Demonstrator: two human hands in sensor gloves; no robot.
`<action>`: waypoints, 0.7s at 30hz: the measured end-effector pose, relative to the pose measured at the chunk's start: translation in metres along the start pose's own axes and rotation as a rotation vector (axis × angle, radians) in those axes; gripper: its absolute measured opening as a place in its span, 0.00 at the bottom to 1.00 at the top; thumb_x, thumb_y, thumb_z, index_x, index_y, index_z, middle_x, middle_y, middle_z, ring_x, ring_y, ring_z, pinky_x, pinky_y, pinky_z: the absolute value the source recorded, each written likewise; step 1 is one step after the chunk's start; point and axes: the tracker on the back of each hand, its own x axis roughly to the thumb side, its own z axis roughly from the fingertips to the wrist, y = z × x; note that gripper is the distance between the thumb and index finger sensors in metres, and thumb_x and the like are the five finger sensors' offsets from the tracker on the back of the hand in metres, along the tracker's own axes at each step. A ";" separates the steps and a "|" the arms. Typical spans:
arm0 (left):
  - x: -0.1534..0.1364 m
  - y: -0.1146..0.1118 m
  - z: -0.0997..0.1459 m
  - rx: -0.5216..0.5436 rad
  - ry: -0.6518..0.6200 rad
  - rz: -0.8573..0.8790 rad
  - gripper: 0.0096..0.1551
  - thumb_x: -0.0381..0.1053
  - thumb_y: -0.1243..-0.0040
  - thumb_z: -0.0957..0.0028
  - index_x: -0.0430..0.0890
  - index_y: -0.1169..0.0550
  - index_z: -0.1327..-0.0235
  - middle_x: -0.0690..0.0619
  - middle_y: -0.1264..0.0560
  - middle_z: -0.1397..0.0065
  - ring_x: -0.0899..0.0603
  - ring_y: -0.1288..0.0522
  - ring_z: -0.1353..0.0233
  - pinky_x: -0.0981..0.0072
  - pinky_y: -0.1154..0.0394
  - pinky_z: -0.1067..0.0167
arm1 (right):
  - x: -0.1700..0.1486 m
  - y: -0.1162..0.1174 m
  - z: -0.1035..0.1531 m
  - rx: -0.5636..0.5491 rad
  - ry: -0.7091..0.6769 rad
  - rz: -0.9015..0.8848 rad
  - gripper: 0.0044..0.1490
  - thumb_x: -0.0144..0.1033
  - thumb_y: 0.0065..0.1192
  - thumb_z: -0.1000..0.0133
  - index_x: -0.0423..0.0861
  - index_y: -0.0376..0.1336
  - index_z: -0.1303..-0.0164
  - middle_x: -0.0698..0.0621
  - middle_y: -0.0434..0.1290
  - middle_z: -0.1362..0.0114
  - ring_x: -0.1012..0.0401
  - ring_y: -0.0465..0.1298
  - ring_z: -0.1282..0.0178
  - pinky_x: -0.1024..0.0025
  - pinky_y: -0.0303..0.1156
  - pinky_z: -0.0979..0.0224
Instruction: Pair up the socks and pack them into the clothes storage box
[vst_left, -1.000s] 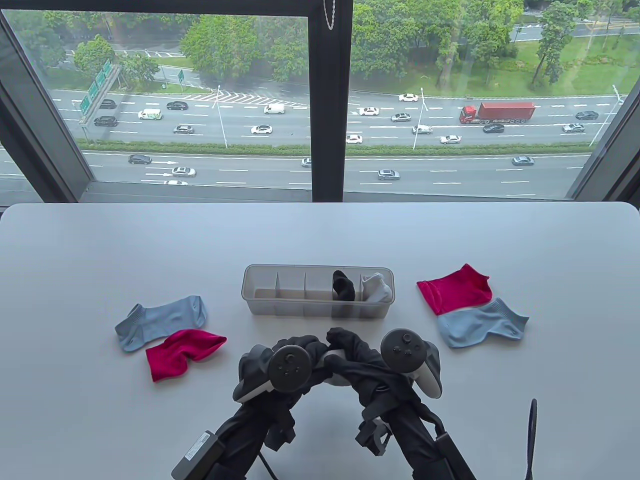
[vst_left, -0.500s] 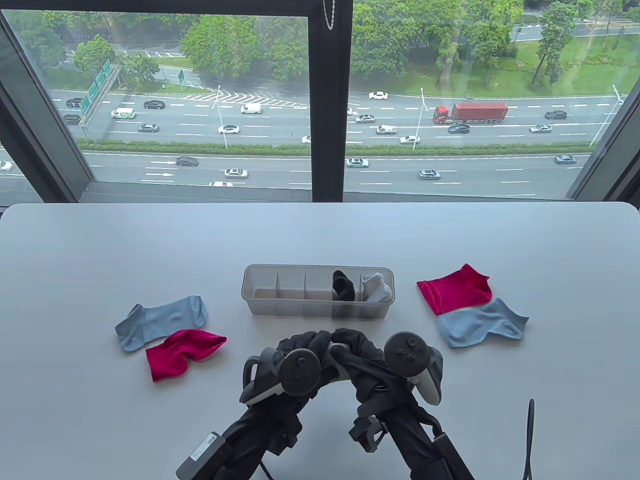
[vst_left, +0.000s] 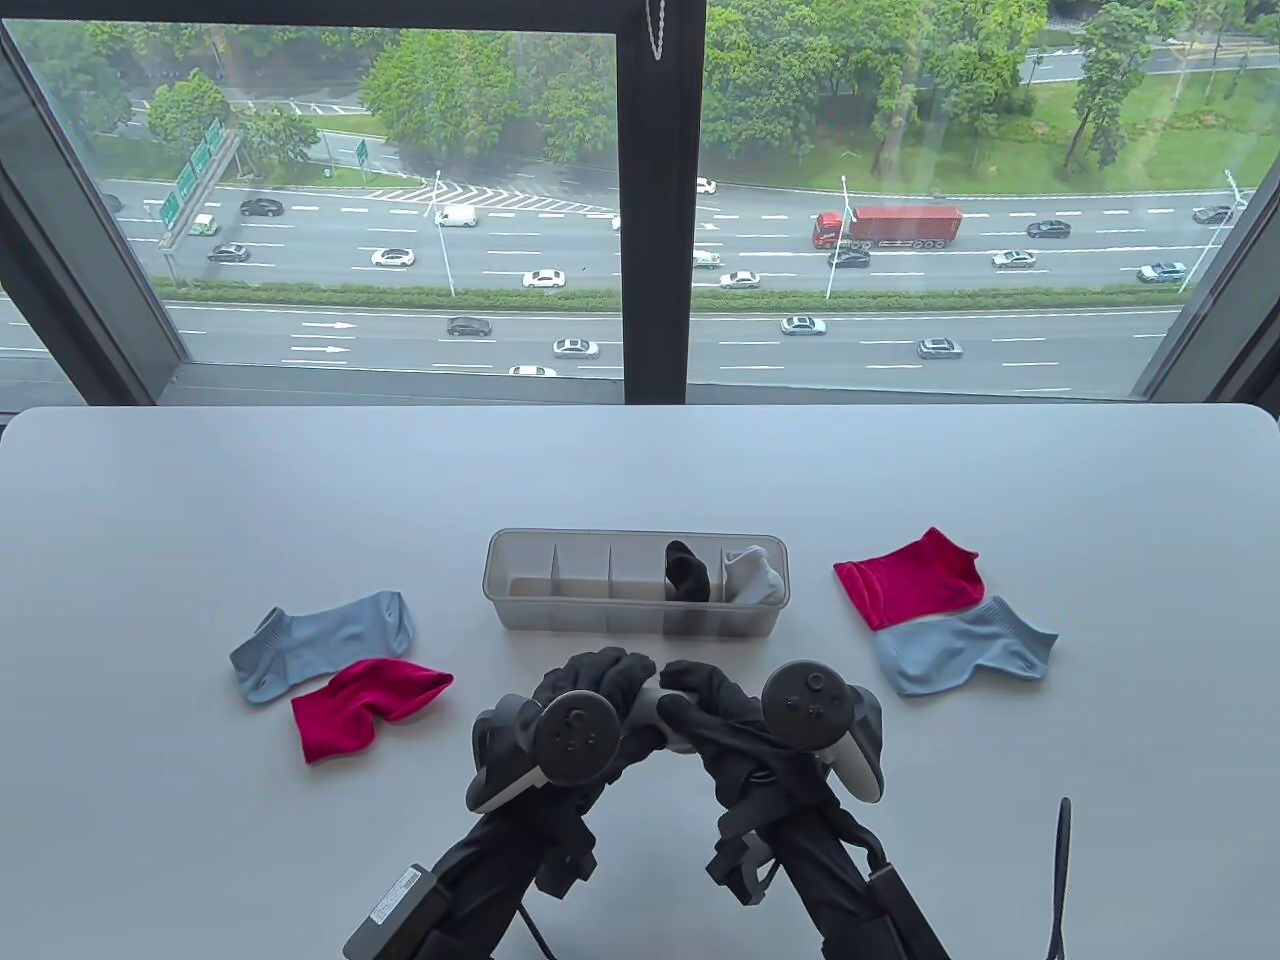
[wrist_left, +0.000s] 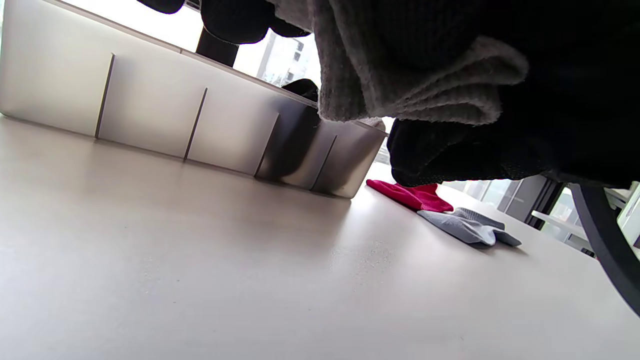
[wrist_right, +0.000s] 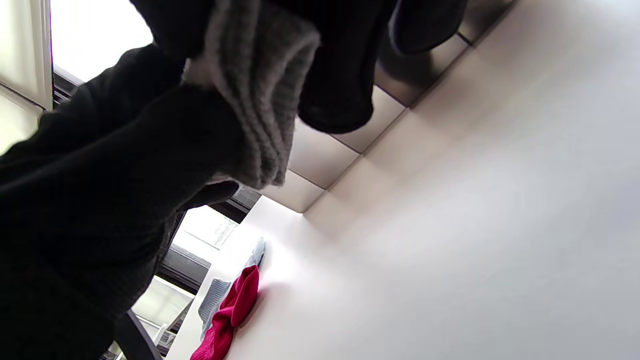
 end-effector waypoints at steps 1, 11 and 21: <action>0.000 -0.001 0.000 -0.020 -0.003 -0.006 0.37 0.52 0.48 0.40 0.41 0.42 0.21 0.36 0.40 0.19 0.27 0.37 0.22 0.29 0.41 0.26 | 0.000 -0.001 0.000 -0.007 -0.004 0.002 0.33 0.45 0.49 0.33 0.42 0.53 0.21 0.45 0.75 0.36 0.56 0.78 0.39 0.42 0.60 0.19; -0.006 -0.008 -0.004 -0.145 0.062 -0.010 0.46 0.64 0.42 0.48 0.43 0.46 0.27 0.40 0.35 0.31 0.35 0.32 0.35 0.31 0.38 0.28 | -0.001 0.005 -0.002 0.087 -0.007 -0.074 0.34 0.46 0.51 0.34 0.44 0.53 0.21 0.43 0.74 0.34 0.53 0.77 0.36 0.41 0.59 0.19; -0.021 0.002 -0.003 -0.101 0.004 0.123 0.34 0.63 0.38 0.50 0.37 0.24 0.45 0.45 0.17 0.60 0.42 0.17 0.61 0.40 0.19 0.49 | 0.008 0.001 -0.002 0.112 -0.085 0.023 0.34 0.44 0.64 0.39 0.52 0.57 0.22 0.45 0.68 0.21 0.53 0.75 0.27 0.46 0.62 0.19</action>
